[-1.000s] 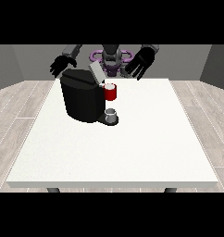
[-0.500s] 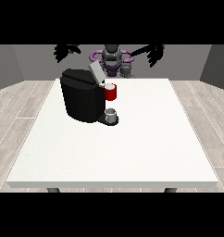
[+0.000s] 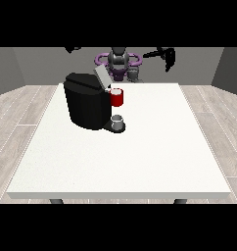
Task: Insert the coffee pod into the coffee machine and close the lid
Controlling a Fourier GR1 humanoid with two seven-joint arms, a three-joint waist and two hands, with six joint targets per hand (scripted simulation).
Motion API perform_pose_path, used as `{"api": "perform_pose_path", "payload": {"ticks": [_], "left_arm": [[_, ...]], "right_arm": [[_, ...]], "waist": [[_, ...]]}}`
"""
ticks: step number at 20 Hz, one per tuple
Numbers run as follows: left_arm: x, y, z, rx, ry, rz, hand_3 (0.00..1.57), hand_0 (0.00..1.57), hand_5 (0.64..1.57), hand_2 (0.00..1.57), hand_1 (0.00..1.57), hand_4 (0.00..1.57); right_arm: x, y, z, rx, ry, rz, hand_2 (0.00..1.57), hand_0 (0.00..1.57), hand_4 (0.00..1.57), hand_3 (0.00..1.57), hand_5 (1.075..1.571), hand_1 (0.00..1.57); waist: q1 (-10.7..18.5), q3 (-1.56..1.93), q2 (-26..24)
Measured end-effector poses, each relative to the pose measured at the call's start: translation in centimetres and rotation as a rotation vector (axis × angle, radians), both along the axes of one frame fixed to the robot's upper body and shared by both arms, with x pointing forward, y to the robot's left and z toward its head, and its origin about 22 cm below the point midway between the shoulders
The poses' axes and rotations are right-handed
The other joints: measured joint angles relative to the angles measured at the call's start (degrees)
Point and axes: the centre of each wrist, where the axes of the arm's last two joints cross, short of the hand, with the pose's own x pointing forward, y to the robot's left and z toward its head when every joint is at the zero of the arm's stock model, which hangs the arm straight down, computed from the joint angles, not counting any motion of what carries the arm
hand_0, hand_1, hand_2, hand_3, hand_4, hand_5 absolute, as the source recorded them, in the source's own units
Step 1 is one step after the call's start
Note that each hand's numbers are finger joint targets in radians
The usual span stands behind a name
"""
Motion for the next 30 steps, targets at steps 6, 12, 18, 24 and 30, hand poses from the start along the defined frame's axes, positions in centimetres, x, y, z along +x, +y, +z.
{"api": "perform_pose_path", "payload": {"ticks": [6, 12, 18, 24, 30], "left_arm": [[-1.6, -0.9, -1.2, -0.101, 0.011, -0.004, 0.0, 0.0, 1.571, 0.0, 0.0, 0.03], [-2.7, -0.4, -0.4, -0.141, -0.009, 0.011, 0.0, 0.0, 1.571, 0.0, 0.0, 0.22], [-4.3, -0.2, 0.2, -0.164, -0.042, 0.014, 0.0, 0.0, 1.571, 0.0, 0.0, 0.0], [-5.3, -0.4, 1.8, -0.186, -0.084, 0.039, 0.0, 0.0, 1.571, 0.0, 0.0, 0.0], [-6.7, 0.3, 2.5, -0.164, -0.097, 0.063, 0.0, 0.0, 1.571, 0.0, 0.0, 0.0]], "right_arm": [[1.0, 0.7, 0.8, -0.053, -0.009, 0.044, 0.0, 0.0, 0.16, 0.0, 1.571, 0.0], [1.8, 1.4, 0.7, -0.06, -0.013, 0.086, 0.0, 0.0, 0.0, 0.0, 1.571, 0.0], [3.3, 1.1, 0.7, -0.035, -0.017, 0.08, 0.0, 0.0, 0.0, 0.0, 1.571, 0.0], [4.9, 0.9, 0.3, -0.029, -0.014, 0.074, 0.0, 0.0, 0.0, 0.0, 1.571, 0.0], [6.3, 1.4, 0.6, -0.038, -0.023, 0.099, 0.0, 0.0, 0.0, 0.0, 1.571, 0.0]], "waist": [[3.54, 0.0, 0.86], [4.54, 0.0, 2.84], [5.73, 0.02, 6.07], [6.11, 0.02, 9.27], [5.07, 0.02, 11.49]]}}
